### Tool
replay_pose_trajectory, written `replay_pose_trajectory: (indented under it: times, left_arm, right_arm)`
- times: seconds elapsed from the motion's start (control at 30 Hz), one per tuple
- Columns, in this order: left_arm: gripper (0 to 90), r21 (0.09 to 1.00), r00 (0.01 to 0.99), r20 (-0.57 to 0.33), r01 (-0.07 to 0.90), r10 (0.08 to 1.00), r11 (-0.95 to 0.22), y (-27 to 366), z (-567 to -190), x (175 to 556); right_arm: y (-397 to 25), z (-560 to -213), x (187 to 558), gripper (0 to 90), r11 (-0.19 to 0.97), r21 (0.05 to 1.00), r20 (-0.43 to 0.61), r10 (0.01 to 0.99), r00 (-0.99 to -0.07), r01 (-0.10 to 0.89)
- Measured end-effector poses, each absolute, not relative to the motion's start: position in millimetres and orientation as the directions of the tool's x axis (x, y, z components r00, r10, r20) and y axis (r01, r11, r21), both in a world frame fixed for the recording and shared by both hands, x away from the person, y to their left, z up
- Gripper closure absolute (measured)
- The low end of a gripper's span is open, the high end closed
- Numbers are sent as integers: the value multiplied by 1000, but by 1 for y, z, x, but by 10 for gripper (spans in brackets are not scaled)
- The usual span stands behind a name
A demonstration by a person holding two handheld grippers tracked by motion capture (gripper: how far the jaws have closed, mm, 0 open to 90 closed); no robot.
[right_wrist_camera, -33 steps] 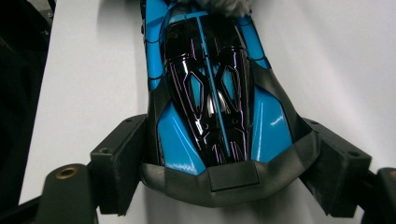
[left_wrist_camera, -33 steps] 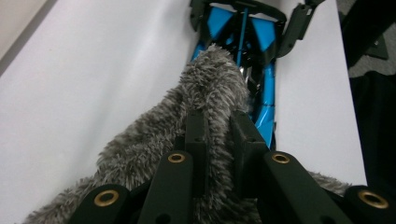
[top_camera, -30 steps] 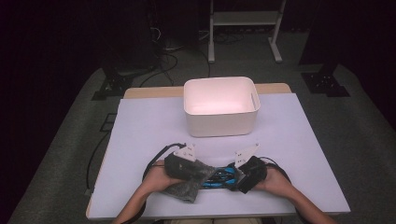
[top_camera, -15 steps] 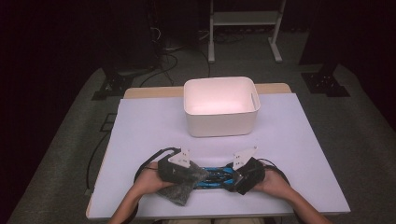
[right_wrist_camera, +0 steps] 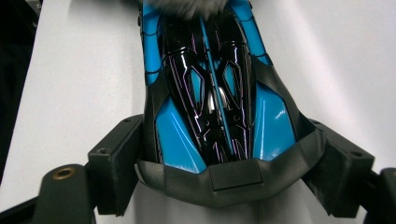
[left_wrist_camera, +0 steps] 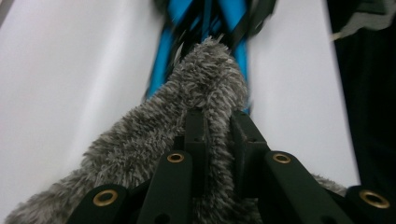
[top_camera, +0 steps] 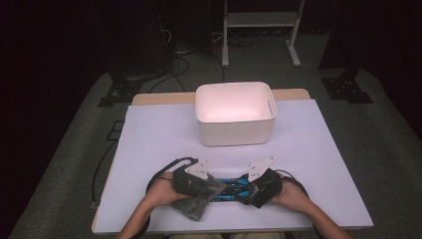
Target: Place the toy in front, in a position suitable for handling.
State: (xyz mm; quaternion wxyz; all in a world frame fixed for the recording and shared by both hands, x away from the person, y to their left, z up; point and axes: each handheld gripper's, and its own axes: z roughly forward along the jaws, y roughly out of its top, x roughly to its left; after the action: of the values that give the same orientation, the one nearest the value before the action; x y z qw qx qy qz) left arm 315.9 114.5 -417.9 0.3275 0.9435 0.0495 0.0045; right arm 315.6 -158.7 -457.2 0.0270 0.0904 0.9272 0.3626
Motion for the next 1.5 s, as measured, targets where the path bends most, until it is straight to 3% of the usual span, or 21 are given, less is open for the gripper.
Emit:
replay_pose_trajectory:
  times: [0.17, 0.37, 0.6, 0.77, 0.87, 1.0, 1.43, 1.5]
  left_arm:
    - [787, 617, 994, -19, 98, 110, -781, 116, -419, 317]
    - [774, 626, 993, 15, 85, 121, -775, 84, -411, 326]
    - [784, 647, 979, -30, 171, 200, -743, 103, -415, 337]
    - [787, 643, 984, -44, 161, 174, -748, 103, -417, 333]
    - [787, 646, 999, -15, 41, 41, -762, 92, -415, 322]
    - [790, 633, 1000, -15, 24, 19, -774, 94, -414, 321]
    - [793, 631, 997, -49, 75, 57, -772, 114, -420, 327]
    - [793, 640, 996, -59, 83, 59, -764, 116, -421, 328]
  right_arm:
    - [-159, -458, 315, 200, 714, 682, 20, 198, -980, 159]
    - [-161, -459, 316, 201, 695, 697, 41, 207, -978, 176]
    - [-161, -459, 316, 201, 698, 696, 33, 201, -979, 167]
    - [-160, -459, 316, 200, 698, 695, 35, 204, -978, 170]
    - [-160, -459, 315, 200, 697, 696, 34, 208, -978, 172]
    - [-160, -459, 315, 200, 696, 697, 32, 209, -977, 172]
    - [-169, -455, 311, 187, 712, 683, 8, 217, -976, 163]
    - [-175, -453, 311, 220, 691, 703, 22, 219, -976, 171]
